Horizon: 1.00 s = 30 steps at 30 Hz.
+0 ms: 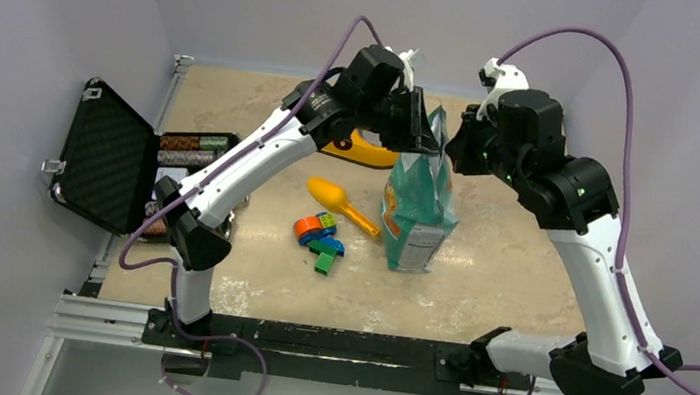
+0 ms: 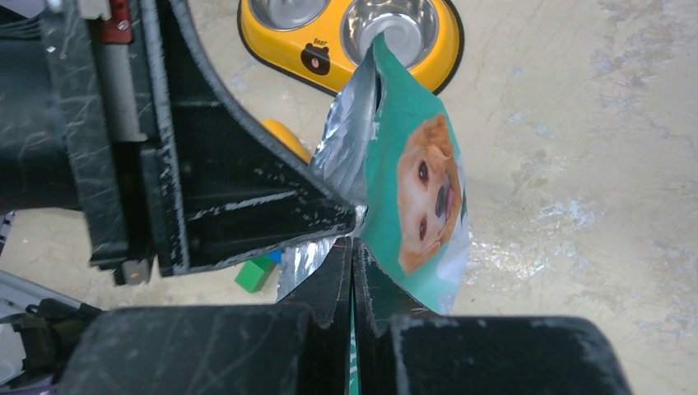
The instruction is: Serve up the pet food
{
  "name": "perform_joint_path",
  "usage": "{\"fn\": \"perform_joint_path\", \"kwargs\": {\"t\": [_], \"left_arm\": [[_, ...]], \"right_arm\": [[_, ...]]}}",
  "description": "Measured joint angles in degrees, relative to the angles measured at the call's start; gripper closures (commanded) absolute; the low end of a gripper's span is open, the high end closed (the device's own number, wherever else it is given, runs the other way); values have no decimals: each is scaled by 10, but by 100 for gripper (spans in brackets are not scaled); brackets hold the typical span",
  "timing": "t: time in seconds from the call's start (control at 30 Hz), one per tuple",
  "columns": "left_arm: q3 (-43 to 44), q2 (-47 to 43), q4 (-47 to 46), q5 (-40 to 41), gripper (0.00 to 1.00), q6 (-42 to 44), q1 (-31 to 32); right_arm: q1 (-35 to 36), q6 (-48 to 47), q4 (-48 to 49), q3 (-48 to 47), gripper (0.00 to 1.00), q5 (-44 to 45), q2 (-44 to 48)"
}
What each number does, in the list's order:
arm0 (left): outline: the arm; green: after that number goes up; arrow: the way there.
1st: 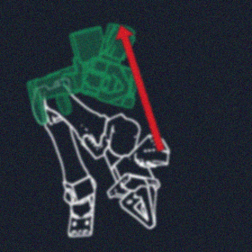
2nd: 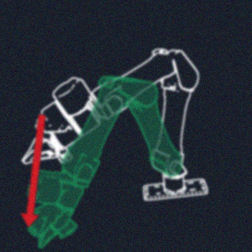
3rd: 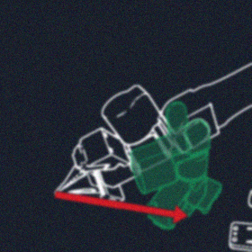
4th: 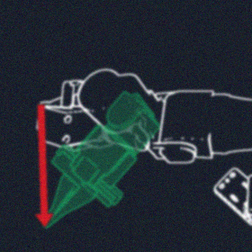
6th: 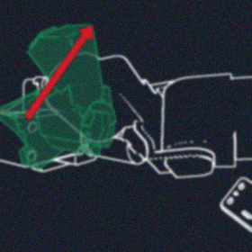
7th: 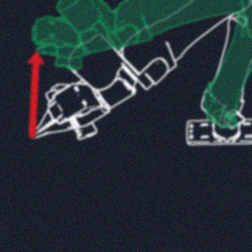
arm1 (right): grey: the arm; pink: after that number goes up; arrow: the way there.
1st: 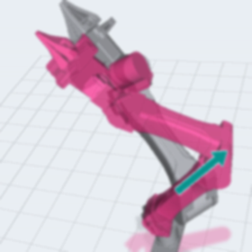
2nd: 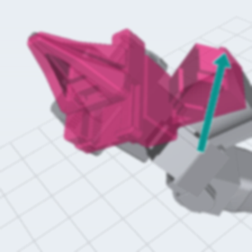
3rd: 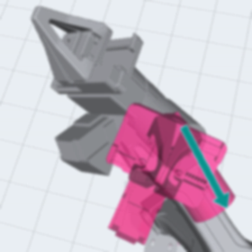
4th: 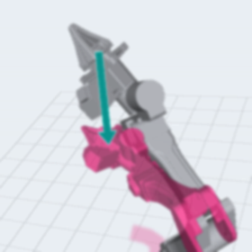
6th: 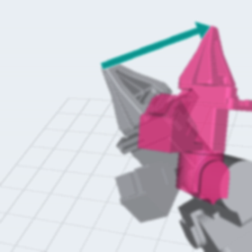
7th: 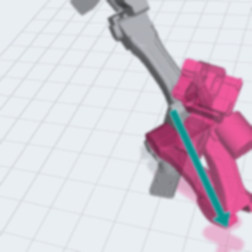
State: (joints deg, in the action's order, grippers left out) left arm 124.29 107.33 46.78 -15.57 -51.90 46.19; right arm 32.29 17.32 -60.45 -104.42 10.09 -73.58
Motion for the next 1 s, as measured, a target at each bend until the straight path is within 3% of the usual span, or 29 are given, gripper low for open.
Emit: {"fn": "perform_joint_path", "kwargs": {"t": [0.07, 0.17, 0.33, 0.5, 0.67, 0.83, 1.0], "left_arm": [[18, 15, 4, 1, 100, 3, 0], [46, 29, 21, 3, 100, 19, 1], [64, 28, 44, 21, 100, 41, 4], [65, 27, 44, 21, 100, 36, 7], [65, 27, 45, 22, 100, 30, 8], [65, 27, 46, 22, 100, 29, 8], [65, 27, 47, 22, 100, 29, 8]], "right_arm": [[0, 3, 1, 6, 100, -6, 6], [0, 8, -4, 14, 99, -6, 10], [6, 26, -8, 22, 87, -2, -2], [8, 41, -25, 26, 81, 0, -18], [8, 53, -56, -13, 73, 11, -29], [8, 61, -64, -90, 72, 13, -28], [8, 74, -59, -95, 72, 3, -29]]}}
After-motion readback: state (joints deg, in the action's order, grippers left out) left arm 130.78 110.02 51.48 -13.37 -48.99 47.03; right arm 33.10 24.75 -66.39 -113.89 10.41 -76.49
